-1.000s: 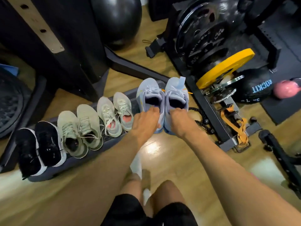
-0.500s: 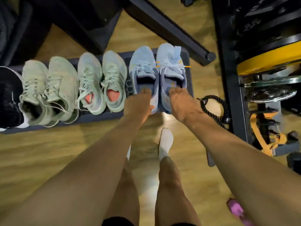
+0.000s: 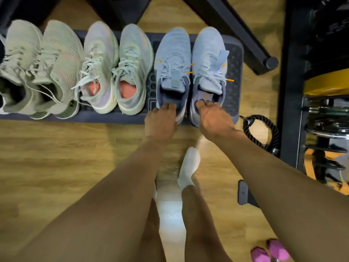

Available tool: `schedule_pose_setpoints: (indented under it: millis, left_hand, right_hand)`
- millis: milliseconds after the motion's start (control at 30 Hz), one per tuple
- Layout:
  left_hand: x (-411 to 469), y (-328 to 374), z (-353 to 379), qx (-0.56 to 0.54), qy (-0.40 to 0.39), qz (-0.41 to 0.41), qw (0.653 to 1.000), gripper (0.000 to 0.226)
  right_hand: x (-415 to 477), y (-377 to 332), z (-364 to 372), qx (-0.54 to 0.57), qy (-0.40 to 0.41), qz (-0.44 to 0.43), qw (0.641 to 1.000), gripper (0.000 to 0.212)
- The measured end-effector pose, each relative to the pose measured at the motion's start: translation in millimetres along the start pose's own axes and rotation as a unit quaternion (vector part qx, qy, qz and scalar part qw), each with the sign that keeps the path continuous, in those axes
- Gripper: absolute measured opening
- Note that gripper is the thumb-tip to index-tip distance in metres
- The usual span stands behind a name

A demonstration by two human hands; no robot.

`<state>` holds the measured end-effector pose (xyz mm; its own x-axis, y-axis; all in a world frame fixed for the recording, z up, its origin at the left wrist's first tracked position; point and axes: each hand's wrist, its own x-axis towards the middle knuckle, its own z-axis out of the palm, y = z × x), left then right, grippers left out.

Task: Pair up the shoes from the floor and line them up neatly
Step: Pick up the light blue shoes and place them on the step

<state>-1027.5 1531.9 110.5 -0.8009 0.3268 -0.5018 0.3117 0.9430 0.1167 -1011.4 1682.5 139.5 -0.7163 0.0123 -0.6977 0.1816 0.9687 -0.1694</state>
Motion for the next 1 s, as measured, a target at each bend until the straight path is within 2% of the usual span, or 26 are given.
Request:
schedule_pose_setpoints:
  millis: [267, 433, 500, 667, 800, 867, 1000]
  left_hand:
    - [-2, 0, 19, -0.031, 0.020, -0.014, 0.999, 0.034]
    - [-3, 2, 5, -0.099, -0.041, -0.012, 0.994, 0.039]
    - [-9, -1, -7, -0.127, -0.029, 0.001, 0.992, 0.038]
    - [-59, -25, -77, -0.092, 0.038, 0.022, 0.995, 0.043]
    - [-125, -58, -160, -0.056, 0.119, 0.029, 0.991, 0.049]
    - [-160, -82, -203, -0.062, 0.177, 0.004, 0.982, 0.048]
    - [-230, -126, -277, -0.106, 0.226, -0.074, 0.965, 0.048]
  right_hand:
    - [2, -4, 14, -0.002, 0.019, 0.013, 1.000, 0.047]
    - [-12, -17, 6, -0.037, 0.024, 0.047, 0.998, 0.049]
    - [-22, -30, -5, -0.030, 0.053, 0.049, 0.997, 0.048]
    - [-73, -88, -55, 0.014, 0.150, -0.035, 0.988, 0.040]
    - [-134, -144, -112, -0.031, 0.220, -0.122, 0.967, 0.044]
    - [-165, -170, -139, -0.052, 0.259, -0.155, 0.952, 0.045]
    - [-220, -221, -185, -0.071, 0.325, -0.221, 0.917, 0.052]
